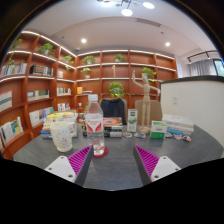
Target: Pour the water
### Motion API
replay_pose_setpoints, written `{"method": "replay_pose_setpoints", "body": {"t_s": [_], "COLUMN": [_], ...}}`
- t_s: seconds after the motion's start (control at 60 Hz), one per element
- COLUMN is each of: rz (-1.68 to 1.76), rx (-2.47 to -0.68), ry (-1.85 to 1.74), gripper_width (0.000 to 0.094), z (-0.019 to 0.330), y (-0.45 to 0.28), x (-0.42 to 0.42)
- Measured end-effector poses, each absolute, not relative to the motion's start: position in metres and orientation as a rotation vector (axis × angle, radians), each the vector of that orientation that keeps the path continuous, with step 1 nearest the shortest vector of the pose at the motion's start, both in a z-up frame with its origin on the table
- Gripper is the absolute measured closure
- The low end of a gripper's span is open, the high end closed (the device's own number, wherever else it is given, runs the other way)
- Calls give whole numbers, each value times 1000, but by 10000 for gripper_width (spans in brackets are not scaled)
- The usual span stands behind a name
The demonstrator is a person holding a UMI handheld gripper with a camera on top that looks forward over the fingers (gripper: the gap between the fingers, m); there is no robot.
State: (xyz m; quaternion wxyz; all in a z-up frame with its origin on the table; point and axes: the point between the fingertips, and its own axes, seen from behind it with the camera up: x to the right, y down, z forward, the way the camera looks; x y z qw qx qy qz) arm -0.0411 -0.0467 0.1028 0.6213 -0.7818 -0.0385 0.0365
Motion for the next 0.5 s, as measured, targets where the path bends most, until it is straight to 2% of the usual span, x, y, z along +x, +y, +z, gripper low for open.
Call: {"method": "replay_pose_setpoints", "body": {"t_s": [0.267, 0.5], "rz": [-84, -73], "rx": [-1809, -1788], "ry": [49, 67], "gripper_width": [103, 96], "z": [112, 120], "y": [-85, -97], "x": [43, 62]}}
